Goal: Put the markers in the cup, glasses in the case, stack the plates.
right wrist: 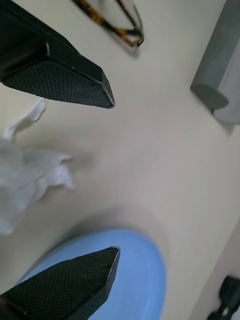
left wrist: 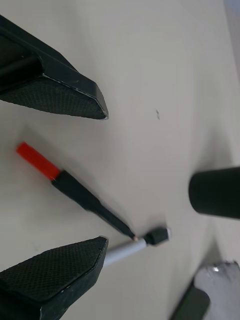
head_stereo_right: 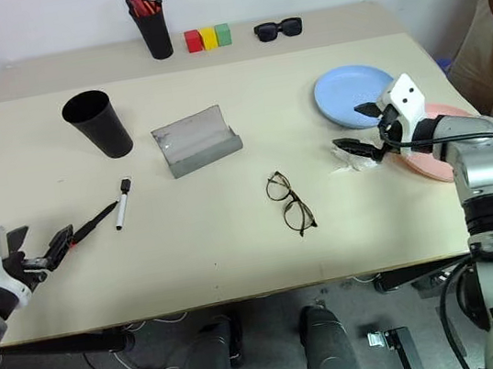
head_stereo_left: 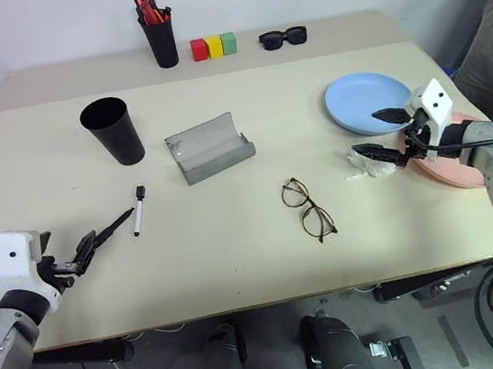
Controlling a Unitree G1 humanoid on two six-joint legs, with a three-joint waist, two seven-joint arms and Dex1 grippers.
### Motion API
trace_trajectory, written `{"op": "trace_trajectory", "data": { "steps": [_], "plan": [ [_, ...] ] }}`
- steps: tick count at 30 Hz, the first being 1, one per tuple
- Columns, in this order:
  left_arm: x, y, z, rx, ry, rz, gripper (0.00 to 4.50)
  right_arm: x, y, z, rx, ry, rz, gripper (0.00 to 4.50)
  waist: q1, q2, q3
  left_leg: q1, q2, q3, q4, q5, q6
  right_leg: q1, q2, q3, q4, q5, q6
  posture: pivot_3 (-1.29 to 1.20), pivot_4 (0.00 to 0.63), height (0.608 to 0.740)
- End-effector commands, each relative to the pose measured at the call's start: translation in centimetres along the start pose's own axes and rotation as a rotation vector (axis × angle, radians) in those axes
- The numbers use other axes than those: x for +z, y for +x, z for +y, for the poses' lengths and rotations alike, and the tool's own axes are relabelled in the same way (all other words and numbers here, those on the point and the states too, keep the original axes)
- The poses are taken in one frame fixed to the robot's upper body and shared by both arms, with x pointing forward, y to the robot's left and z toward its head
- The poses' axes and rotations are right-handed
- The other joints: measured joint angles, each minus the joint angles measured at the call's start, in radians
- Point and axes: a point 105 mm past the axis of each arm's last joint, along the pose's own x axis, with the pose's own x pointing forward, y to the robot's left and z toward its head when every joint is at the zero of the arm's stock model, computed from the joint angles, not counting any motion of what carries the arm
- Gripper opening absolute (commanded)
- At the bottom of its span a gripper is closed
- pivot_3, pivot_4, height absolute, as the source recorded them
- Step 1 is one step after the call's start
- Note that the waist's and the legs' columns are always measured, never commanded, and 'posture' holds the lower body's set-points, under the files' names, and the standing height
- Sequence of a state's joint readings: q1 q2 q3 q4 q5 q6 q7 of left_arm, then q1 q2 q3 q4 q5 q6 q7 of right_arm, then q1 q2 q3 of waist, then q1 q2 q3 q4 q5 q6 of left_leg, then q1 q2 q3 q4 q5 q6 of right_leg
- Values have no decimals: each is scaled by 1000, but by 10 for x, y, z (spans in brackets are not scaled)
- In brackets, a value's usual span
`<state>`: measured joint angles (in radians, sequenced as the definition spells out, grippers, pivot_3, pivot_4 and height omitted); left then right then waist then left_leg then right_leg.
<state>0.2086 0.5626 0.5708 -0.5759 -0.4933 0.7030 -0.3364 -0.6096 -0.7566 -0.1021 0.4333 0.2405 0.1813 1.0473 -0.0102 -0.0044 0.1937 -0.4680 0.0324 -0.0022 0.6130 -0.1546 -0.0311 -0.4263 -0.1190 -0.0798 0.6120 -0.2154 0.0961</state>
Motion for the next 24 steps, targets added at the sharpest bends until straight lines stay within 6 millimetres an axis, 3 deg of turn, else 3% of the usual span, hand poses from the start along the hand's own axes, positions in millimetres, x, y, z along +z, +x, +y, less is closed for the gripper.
{"op": "trace_trajectory", "data": {
  "steps": [1, 3, 5, 6, 11, 17, 24],
  "plan": [
    [13, 4, -14, -32, -5, -31, 3823, 24, 7, 8, 25, -54, -68, 4500, 0, 0, 0, 0, 0, 0, 0, 0, 0, 0, 0, 0, 0, 0, 0, 0, 150, 740],
    [13, 7, -19, -44, -17, -22, 3823, 29, 11, 14, 40, -61, -84, 4500, 1, 0, 0, 0, 0, 0, 0, 0, 0, 0, 0, 0, 1, 0, 0, 0, 150, 740],
    [14, 13, -29, -73, -38, 0, 4383, 37, 19, 30, 91, -77, -110, 4500, 2, 0, 0, 0, 0, 0, 0, 1, 1, 0, 0, 0, 1, 0, 0, 0, 150, 740],
    [15, 17, -36, -93, -43, 13, 4457, 42, 24, 41, 125, -83, -126, 4500, 3, 0, 0, 0, 0, 0, 0, 1, 2, 0, 0, 0, 1, 0, 0, 0, 150, 740],
    [14, 42, -55, -67, -99, 92, 4457, 53, 42, 85, 237, -74, -178, 4500, 5, -1, 0, 2, 0, -1, 1, 1, 2, 3, 1, 0, 3, 0, 0, 0, 150, 740],
    [17, 62, -75, -80, -134, 171, 4457, 54, 46, 127, 325, -52, -194, 4500, 21, -2, -1, 3, 0, -1, 1, 2, 3, 3, 1, 0, 3, 2, -2, 0, 150, 740],
    [6, 74, -85, -71, -223, 303, 4457, 55, 46, 144, 354, -20, -214, 4500, 23, -2, -1, 3, 0, -2, 2, 2, 3, 4, 1, 0, 3, 0, 0, 0, 150, 740]
  ]
}}
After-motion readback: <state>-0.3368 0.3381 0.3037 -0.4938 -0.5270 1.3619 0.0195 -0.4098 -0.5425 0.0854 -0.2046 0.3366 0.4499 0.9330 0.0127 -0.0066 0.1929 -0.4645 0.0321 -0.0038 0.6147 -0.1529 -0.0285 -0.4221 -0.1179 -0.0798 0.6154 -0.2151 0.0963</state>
